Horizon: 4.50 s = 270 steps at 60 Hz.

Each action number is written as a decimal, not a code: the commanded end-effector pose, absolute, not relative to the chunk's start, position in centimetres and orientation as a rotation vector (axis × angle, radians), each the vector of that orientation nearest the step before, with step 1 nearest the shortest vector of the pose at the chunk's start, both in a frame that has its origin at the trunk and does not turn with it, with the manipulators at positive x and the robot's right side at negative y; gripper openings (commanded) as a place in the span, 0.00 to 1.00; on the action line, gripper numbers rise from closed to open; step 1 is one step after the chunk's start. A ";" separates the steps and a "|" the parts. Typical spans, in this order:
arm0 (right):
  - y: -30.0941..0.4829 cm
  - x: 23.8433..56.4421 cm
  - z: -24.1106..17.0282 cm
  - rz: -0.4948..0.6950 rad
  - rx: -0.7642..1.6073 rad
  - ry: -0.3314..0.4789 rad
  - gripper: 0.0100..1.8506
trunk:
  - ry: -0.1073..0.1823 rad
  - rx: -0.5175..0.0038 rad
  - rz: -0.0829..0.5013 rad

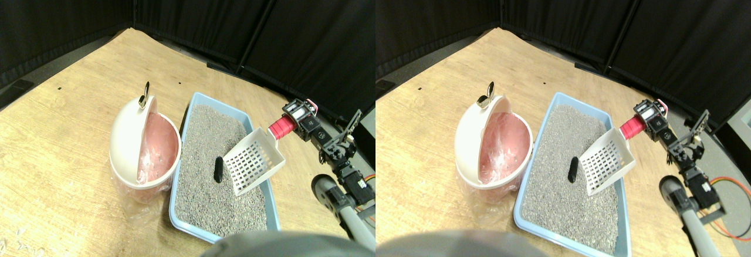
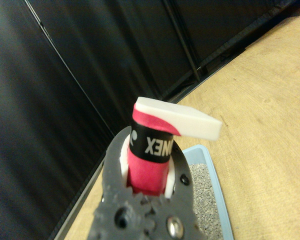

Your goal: Scoop (unimanual)

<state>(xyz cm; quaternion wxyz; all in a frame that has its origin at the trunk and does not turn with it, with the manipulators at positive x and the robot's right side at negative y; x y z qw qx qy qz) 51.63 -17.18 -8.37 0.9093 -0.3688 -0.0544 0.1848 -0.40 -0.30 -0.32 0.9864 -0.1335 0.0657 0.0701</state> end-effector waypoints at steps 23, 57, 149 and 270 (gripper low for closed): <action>-13.6 48.7 -13.4 0.461 -0.675 0.009 0.10 | 0.179 -0.312 0.203; -15.2 50.1 -13.9 0.369 -0.434 0.031 0.03 | 0.157 -0.310 0.204; -15.3 52.3 -12.0 0.357 -0.437 -0.050 0.03 | 0.131 -0.305 0.202; -19.1 49.9 -15.9 0.145 0.275 -0.087 0.03 | 0.107 -0.251 0.165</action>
